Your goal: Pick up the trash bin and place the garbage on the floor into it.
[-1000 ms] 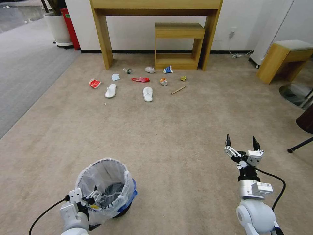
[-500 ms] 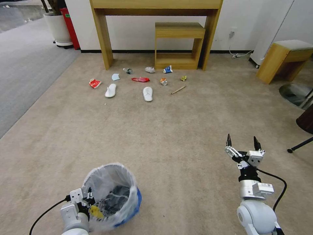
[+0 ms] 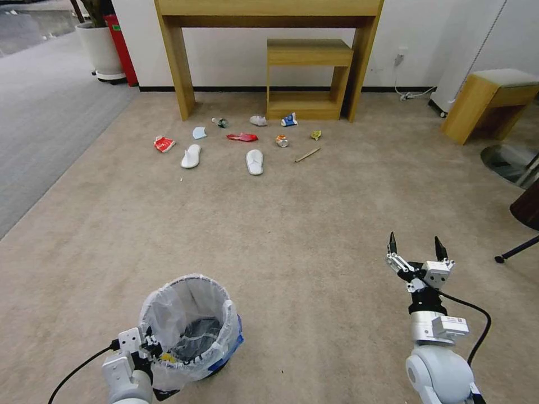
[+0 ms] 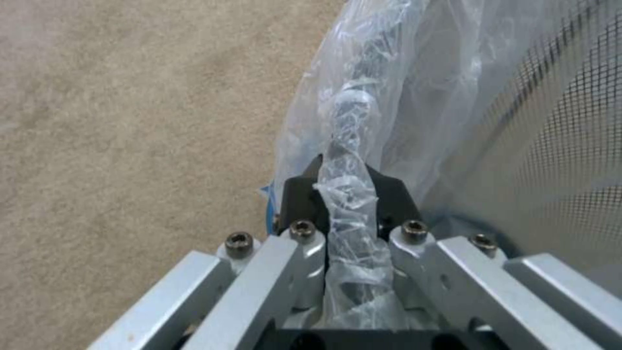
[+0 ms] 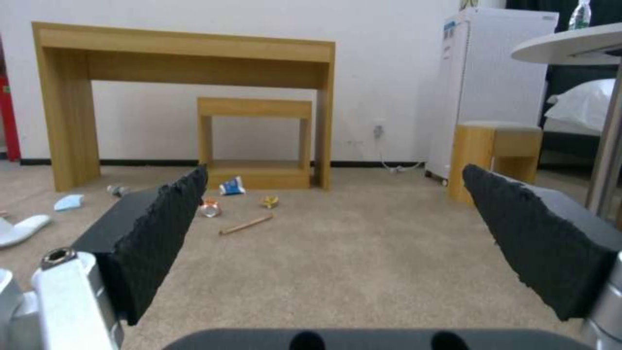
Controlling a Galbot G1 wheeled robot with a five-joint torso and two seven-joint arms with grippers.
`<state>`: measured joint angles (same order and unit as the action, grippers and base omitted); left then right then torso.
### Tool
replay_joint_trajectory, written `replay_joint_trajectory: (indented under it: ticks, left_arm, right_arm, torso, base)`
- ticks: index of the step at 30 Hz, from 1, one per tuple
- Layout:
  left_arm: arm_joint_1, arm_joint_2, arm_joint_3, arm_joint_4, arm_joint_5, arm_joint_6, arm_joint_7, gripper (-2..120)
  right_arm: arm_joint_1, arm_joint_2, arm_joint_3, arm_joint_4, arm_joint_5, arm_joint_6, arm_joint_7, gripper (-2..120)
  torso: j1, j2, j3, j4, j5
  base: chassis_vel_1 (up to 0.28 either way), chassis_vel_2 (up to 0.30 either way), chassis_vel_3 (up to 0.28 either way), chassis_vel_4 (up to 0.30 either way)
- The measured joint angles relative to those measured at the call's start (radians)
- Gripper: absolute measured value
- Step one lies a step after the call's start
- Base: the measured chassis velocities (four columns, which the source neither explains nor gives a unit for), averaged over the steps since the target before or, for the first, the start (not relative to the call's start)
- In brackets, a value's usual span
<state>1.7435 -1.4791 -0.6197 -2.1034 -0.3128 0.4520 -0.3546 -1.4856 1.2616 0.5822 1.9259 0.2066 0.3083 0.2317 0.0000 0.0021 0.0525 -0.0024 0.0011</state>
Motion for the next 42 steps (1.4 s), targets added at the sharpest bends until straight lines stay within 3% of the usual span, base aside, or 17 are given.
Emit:
replay_joint_trajectory:
  ticks: [17,42]
  left_arm:
    - [-0.006,-0.013,-0.02,-0.009,-0.016,-0.013,0.016,6]
    - [-0.036,0.019,-0.113,-0.161,-0.158,0.059,-0.014,3]
  right_arm:
    - [-0.021,-0.042,0.004,0.009,0.021,-0.001,0.007,100]
    - [-0.036,-0.041,-0.009,0.004,0.002,0.008,0.005,100]
  torso:
    - [0.0,0.0,0.001,-0.0003,-0.0015]
    - [0.0,0.0,0.0,-0.0001,-0.0004]
  base:
    - [0.0,0.0,0.0,0.0]
    - [0.0,0.0,0.0,0.0]
